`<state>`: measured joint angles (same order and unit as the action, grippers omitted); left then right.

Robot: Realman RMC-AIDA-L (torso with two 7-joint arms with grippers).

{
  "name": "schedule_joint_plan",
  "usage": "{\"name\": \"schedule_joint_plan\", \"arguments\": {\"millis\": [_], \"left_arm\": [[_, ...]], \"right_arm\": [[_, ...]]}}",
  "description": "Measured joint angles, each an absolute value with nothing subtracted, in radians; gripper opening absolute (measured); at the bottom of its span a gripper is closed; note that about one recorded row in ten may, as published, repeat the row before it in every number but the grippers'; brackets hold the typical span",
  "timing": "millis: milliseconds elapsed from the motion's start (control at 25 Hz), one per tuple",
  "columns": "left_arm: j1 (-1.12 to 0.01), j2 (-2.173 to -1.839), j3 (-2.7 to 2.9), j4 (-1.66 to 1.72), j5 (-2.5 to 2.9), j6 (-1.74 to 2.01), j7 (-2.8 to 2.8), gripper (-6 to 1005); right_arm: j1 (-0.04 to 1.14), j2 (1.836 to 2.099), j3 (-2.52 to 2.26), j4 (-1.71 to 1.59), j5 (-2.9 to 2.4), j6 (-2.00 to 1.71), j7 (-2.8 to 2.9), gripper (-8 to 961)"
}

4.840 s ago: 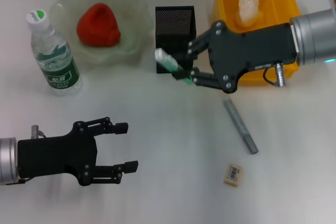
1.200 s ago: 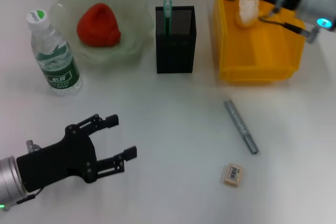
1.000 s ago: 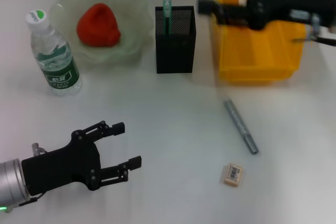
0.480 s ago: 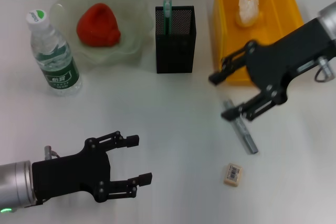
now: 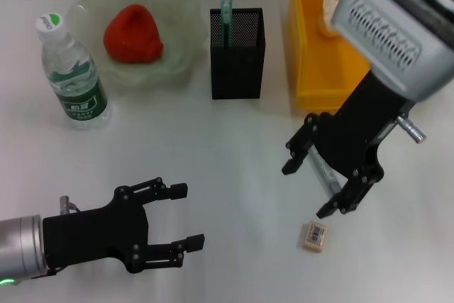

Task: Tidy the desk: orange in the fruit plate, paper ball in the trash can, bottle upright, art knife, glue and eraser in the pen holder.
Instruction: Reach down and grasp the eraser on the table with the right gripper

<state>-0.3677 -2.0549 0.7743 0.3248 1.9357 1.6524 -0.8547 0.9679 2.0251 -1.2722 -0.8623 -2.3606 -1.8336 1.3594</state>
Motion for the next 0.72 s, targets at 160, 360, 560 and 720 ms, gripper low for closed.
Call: {"name": "schedule_joint_plan", "arguments": {"millis": [160, 360, 560, 720], "left_arm": [[-0.371, -2.059, 0.773, 0.325, 1.931, 1.648, -0.859, 843], [-0.376, -2.060, 0.772, 0.325, 1.930, 1.647, -0.877, 843], [-0.374, -2.060, 0.770, 0.325, 1.929, 1.647, -0.881, 843], [-0.376, -2.060, 0.770, 0.325, 1.928, 1.646, -0.892, 843]], "right_arm": [[0.978, 2.067, -1.324, -0.895, -2.437, -1.834, 1.303, 738], [0.984, 2.085, -1.418, -0.911, -2.472, -1.826, 1.266, 738], [0.985, 2.087, -1.489, -0.918, -2.471, -1.819, 1.244, 734], [0.980, 2.089, -1.556, -0.938, -2.471, -1.816, 1.243, 727]]}}
